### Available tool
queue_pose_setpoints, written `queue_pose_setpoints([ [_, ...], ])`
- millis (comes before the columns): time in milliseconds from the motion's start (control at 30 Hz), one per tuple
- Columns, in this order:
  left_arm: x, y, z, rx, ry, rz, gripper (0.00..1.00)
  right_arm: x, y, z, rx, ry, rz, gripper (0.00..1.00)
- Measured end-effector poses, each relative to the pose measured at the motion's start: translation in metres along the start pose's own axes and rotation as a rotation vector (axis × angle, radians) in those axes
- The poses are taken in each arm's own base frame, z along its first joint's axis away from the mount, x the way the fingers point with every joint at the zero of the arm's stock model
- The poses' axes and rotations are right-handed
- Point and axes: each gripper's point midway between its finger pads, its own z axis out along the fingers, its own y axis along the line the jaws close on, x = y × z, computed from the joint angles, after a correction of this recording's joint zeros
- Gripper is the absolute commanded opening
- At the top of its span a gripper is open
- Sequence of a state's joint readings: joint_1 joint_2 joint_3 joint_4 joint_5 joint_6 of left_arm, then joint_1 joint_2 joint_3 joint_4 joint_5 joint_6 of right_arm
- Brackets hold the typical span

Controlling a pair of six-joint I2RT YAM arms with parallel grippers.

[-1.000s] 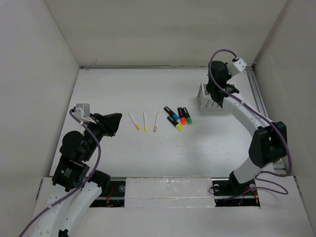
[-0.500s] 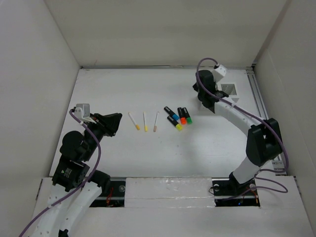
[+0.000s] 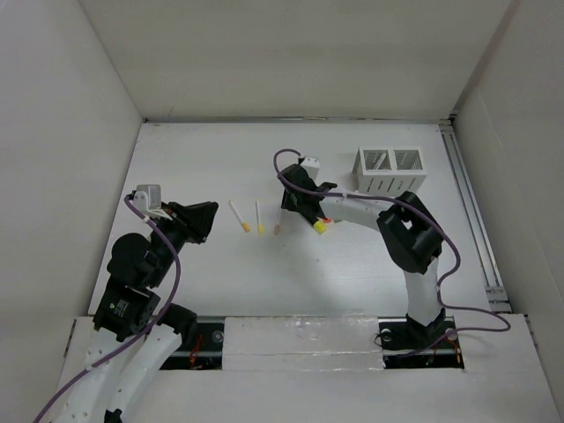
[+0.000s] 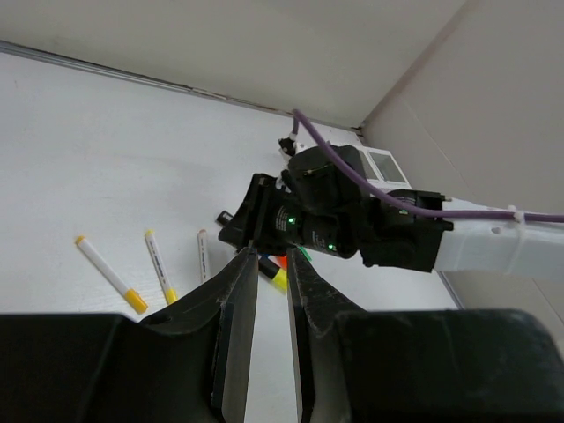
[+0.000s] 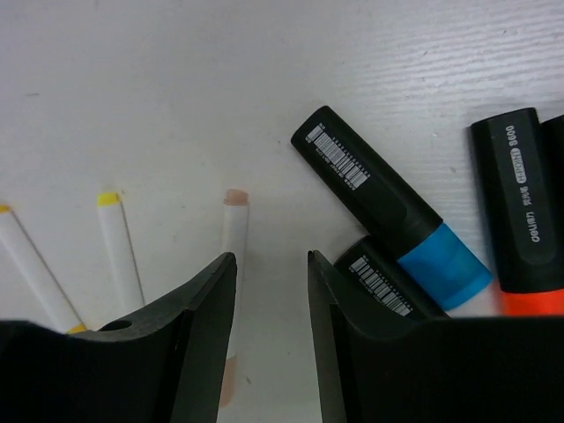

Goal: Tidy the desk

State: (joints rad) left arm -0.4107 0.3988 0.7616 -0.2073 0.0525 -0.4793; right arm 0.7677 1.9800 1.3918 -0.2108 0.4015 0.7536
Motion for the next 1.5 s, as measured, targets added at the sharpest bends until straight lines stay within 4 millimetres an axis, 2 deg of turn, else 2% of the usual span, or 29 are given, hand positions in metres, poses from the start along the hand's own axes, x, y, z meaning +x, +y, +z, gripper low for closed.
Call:
queue_pose_setpoints([
  [100,0.0,0.0,0.0,-0.001,0.002,0.0,0.17,0.015,-0.003,0.012,0.031,0.045,-0.032,0.44],
  [200,0.001,0.0,0.001,-0.001,0.003,0.0,0.17,0.02,0.004,0.018,0.031,0.06,-0.052,0.44],
  [367,0.001,0.0,0.001,-0.001,0.003,0.0,0.17,0.027,0.013,0.018,0.019,0.069,-0.068,0.43],
  [500,0.001,0.0,0.001,-0.001,0.003,0.0,0.17,0.027,0.014,0.017,0.017,0.069,-0.069,0.43],
  [733,0.001,0.0,0.001,-0.001,0.003,0.0,0.17,0.023,0.021,0.024,0.026,0.058,-0.072,0.3],
  [967,0.001,0.0,0.001,0.0,0.004,0.0,0.17,0.028,0.017,0.034,0.061,0.062,-0.085,0.29],
  [1100,0.001,0.0,0.0,0.001,0.004,0.0,0.17,0.028,0.015,0.036,0.071,0.061,-0.085,0.16],
  [1133,0.001,0.0,0.0,0.001,0.004,0.0,0.17,0.028,0.016,0.036,0.071,0.06,-0.084,0.09],
  [1200,0.001,0.0,0.0,0.001,0.004,0.0,0.17,0.027,0.016,0.036,0.072,0.057,-0.082,0.03],
  [1367,0.001,0.0,0.0,0.001,0.004,0.0,0.17,0.013,0.024,0.029,0.044,0.018,-0.048,0.0],
  [1500,0.001,0.0,0.0,0.001,0.004,0.0,0.17,0.004,0.016,0.013,0.036,-0.003,-0.029,0.0],
])
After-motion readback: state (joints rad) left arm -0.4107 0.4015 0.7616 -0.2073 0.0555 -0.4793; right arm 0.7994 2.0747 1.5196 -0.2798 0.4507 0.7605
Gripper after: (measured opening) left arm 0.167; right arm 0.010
